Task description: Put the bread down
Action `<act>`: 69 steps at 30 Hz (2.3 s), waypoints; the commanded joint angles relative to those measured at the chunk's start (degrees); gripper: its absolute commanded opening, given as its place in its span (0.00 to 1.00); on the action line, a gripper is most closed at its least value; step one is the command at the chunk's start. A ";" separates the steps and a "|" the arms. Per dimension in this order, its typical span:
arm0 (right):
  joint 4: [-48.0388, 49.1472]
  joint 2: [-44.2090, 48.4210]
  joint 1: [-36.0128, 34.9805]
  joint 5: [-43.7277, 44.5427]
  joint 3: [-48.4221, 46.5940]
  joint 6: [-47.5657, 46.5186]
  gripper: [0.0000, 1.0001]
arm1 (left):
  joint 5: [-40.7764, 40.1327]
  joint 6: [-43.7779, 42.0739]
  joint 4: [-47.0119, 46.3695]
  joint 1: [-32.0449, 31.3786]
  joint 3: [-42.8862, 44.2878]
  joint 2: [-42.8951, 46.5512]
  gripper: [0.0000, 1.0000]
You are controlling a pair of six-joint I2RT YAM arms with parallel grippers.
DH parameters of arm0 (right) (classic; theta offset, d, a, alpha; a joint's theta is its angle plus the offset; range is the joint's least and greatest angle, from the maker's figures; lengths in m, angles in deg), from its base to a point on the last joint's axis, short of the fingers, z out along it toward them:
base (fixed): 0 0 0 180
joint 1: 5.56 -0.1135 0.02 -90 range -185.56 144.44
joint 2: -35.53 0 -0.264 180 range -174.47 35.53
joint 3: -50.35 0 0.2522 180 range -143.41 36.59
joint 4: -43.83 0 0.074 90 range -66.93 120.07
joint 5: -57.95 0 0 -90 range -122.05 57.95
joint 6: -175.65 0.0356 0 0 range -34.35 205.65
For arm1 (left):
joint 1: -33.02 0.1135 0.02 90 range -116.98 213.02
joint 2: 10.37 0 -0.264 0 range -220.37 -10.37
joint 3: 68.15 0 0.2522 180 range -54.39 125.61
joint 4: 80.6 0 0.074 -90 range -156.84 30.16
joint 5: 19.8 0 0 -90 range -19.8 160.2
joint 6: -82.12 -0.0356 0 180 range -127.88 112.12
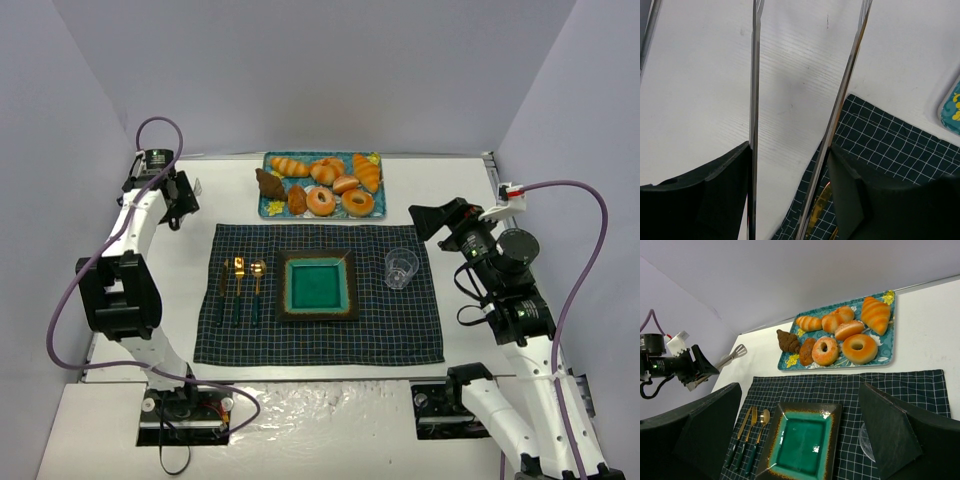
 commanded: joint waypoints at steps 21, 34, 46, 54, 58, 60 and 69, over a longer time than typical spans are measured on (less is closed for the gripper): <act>5.46 0.97 0.15 -0.81 1.64 0.95 1.00 | 1.53 -2.42 2.13 -12.51 5.25 11.83 0.51; 3.70 2.03 -0.02 -0.03 1.48 0.18 1.00 | 0.55 -0.12 0.80 -18.83 10.24 4.83 0.51; 2.33 2.57 0.05 0.68 1.30 -0.54 1.00 | -0.96 0.81 0.70 -20.43 15.79 -3.13 0.51; 1.49 2.78 0.02 1.12 0.77 -1.03 1.00 | -1.10 1.13 1.01 -20.52 18.41 -7.63 0.50; 1.20 2.57 0.07 1.03 0.30 -1.26 1.00 | -1.15 1.38 0.95 -20.61 19.13 -9.18 0.50; 0.98 2.57 0.04 1.07 0.09 -1.37 1.00 | -1.15 1.42 0.92 -20.57 19.35 -9.89 0.50; 0.33 2.67 0.04 1.23 -0.68 -1.56 1.00 | 0.22 1.82 0.72 -20.72 20.79 -11.96 0.50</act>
